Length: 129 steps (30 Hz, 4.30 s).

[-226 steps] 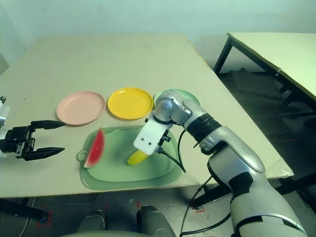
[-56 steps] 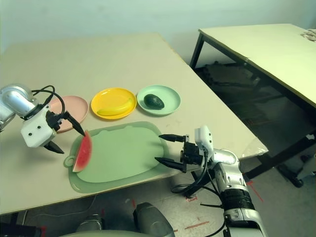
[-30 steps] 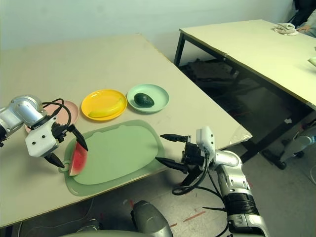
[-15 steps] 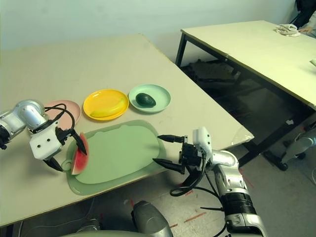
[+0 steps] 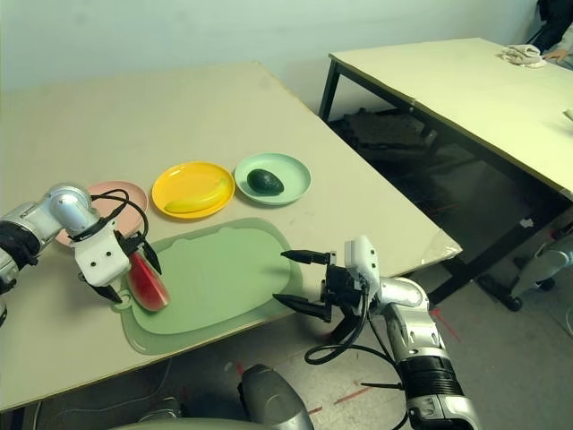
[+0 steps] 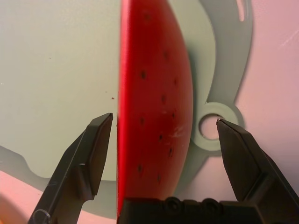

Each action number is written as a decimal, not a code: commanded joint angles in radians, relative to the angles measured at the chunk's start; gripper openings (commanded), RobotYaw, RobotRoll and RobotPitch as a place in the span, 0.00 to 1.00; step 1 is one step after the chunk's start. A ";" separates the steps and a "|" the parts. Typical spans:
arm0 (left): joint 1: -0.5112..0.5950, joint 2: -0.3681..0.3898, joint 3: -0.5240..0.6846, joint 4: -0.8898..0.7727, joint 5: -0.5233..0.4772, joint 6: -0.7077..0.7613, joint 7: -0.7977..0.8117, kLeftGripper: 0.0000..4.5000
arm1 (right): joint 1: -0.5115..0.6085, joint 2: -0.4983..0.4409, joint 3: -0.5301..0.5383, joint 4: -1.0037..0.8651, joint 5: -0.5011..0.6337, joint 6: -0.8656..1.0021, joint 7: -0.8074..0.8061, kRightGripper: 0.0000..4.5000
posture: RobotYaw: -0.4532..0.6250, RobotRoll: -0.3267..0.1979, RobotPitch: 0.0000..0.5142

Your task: Place the fruits into color-matched plates.

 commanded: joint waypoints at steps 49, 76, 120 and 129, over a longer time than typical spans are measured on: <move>0.007 0.033 0.210 -0.049 -0.002 0.249 -0.004 0.52 | 0.005 0.003 0.040 -0.029 -0.013 -0.014 0.000 1.00 | 0.13 0.62 0.01; -0.132 0.036 0.411 0.401 0.563 0.380 0.554 0.52 | -0.029 0.049 -0.038 -0.051 0.045 0.099 -0.174 1.00 | 0.15 0.62 0.00; -0.073 0.137 0.856 0.165 0.268 0.521 0.256 0.99 | -0.059 0.083 -0.003 -0.012 0.025 0.075 -0.157 1.00 | 0.22 0.62 0.02; 0.486 -0.010 1.238 -0.516 -0.130 1.033 0.566 0.99 | -0.076 0.081 -0.051 0.032 0.027 0.072 -0.199 1.00 | 0.26 0.62 0.03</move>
